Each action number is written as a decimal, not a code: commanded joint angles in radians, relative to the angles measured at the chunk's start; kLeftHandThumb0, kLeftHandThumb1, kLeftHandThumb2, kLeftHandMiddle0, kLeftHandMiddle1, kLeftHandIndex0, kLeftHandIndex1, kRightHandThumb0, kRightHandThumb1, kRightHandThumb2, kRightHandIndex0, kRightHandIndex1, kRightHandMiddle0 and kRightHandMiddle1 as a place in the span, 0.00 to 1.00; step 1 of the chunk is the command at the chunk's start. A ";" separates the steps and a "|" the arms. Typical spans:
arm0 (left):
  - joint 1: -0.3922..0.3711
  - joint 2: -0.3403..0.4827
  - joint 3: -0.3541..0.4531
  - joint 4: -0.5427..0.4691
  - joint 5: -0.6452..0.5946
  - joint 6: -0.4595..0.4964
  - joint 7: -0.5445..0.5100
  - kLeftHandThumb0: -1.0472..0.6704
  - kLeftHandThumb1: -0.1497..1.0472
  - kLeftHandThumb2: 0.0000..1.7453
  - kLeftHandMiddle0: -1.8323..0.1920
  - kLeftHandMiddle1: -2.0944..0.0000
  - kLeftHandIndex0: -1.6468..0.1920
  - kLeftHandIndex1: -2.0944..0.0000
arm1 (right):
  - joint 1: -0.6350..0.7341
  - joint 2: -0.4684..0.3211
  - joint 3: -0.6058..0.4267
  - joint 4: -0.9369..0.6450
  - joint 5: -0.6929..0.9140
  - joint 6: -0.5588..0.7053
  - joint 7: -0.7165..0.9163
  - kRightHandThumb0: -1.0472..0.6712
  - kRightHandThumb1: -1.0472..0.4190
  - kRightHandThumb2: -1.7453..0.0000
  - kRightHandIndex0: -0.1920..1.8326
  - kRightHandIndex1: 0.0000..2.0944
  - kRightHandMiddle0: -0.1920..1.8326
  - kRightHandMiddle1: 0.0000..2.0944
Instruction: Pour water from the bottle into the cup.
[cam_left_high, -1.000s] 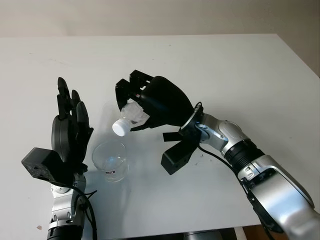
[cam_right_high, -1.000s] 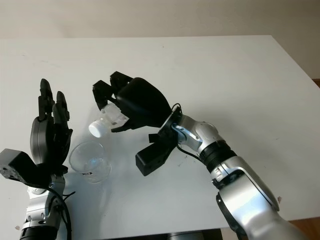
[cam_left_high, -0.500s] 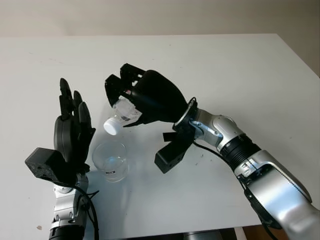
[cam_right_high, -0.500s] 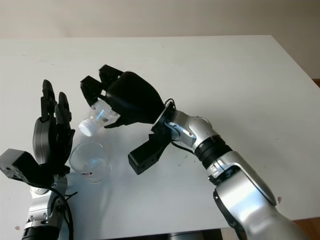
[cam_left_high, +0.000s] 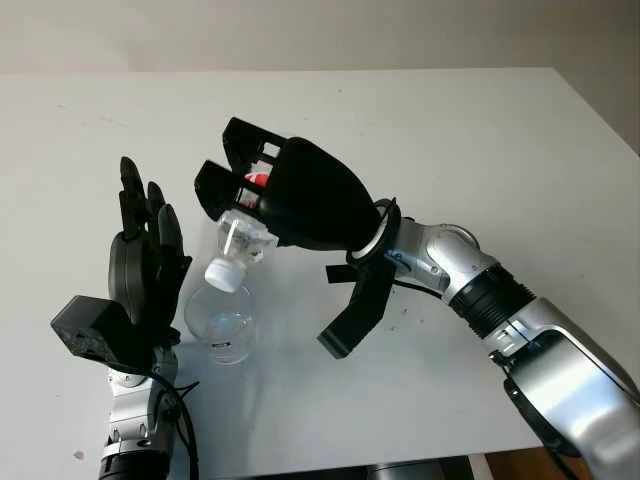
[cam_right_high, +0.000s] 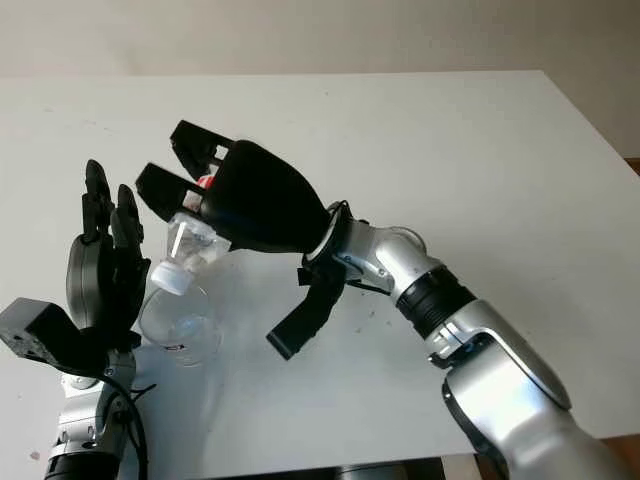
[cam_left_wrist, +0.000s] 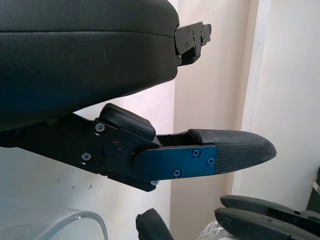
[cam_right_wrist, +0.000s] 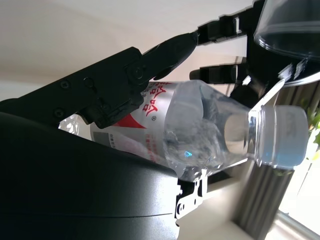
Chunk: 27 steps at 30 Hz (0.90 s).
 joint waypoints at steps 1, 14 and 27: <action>0.009 -0.007 -0.006 -0.022 0.004 -0.004 0.002 0.05 1.00 0.30 0.98 1.00 1.00 1.00 | -0.022 -0.015 0.017 -0.030 -0.030 0.024 -0.027 0.36 0.04 0.97 0.63 1.00 0.38 0.82; 0.009 -0.016 -0.008 -0.016 0.013 -0.005 0.008 0.05 1.00 0.29 0.98 1.00 1.00 1.00 | -0.046 -0.015 0.080 0.018 -0.111 0.104 -0.146 0.34 0.00 0.95 0.65 1.00 0.41 0.87; 0.010 -0.016 -0.011 -0.015 0.013 -0.007 0.011 0.05 1.00 0.29 0.98 1.00 1.00 1.00 | -0.059 -0.010 0.098 0.032 -0.096 0.108 -0.140 0.35 0.03 0.97 0.64 1.00 0.38 0.83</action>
